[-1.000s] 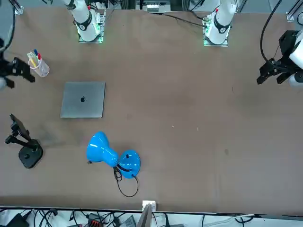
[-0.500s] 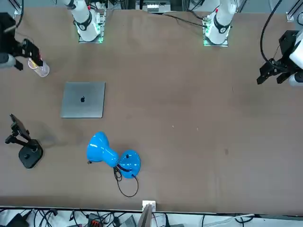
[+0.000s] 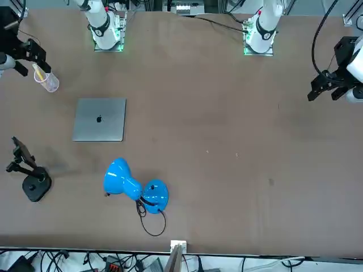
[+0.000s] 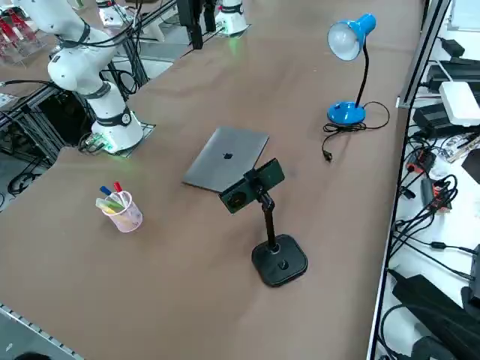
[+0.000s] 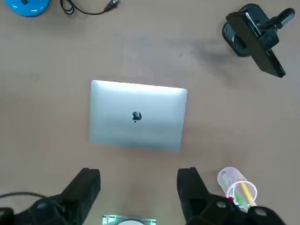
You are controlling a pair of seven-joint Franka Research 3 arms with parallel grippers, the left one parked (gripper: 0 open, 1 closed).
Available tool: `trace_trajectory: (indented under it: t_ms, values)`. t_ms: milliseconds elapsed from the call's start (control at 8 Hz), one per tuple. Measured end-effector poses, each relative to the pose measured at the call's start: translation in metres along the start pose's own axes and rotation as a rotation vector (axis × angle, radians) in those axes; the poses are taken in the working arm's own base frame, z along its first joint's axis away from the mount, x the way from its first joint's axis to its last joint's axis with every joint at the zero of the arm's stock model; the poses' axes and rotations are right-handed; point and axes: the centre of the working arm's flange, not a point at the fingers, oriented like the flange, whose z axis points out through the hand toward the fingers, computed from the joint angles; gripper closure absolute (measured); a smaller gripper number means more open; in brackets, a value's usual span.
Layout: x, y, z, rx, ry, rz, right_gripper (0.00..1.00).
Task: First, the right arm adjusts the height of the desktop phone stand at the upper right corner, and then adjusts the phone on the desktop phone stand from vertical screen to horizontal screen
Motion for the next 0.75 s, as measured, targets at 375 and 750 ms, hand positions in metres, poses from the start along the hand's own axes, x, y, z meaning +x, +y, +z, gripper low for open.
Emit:
trace_trajectory:
  t_ms: [375,750]
  values:
    - [-0.0002,-0.0004,-0.0002,0.0,0.0,0.076,0.0]
    - [0.0004,-0.0047,-0.0022,-0.001,0.005,0.14,0.0]
